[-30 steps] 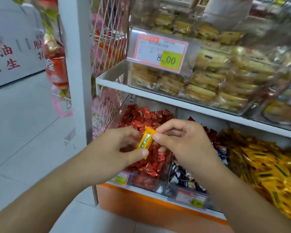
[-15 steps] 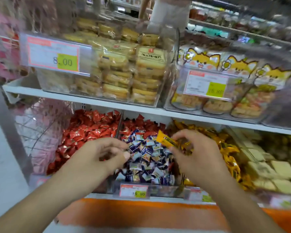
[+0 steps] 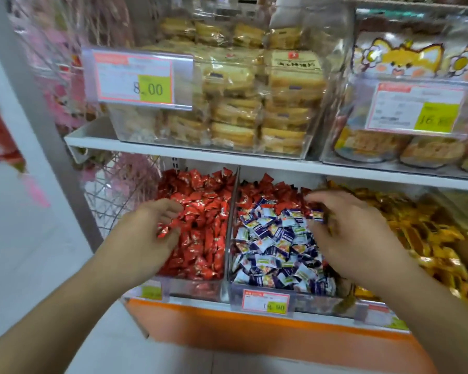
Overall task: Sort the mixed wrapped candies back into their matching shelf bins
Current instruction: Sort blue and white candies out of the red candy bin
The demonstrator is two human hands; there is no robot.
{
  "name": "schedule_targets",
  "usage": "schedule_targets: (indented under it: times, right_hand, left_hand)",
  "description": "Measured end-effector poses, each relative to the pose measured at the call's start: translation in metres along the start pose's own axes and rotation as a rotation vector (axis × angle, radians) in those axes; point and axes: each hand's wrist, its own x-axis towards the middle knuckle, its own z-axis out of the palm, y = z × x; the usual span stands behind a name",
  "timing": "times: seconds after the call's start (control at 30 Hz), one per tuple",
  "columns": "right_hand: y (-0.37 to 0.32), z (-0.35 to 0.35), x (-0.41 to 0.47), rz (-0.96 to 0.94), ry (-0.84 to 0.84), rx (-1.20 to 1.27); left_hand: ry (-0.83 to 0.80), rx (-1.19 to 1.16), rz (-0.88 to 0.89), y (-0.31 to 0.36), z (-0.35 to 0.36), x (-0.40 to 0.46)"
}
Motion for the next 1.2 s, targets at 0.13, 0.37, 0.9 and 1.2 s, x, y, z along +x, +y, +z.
schedule_targets:
  times: [0.13, 0.37, 0.9, 1.2]
  right_hand:
    - [-0.032, 0.030, 0.004, -0.209, -0.160, 0.071]
    - [-0.064, 0.065, 0.015, -0.333, -0.190, 0.144]
    - [-0.069, 0.072, 0.014, -0.351, -0.168, 0.146]
    - [-0.072, 0.068, 0.014, -0.342, -0.174, 0.135]
  left_hand:
    - [-0.083, 0.220, 0.125, -0.013, 0.004, 0.003]
    - [-0.328, 0.318, 0.139, -0.023, 0.028, 0.018]
    - [-0.068, 0.188, -0.106, -0.019, -0.026, 0.016]
    - [-0.223, 0.197, -0.070, -0.024, -0.022, 0.013]
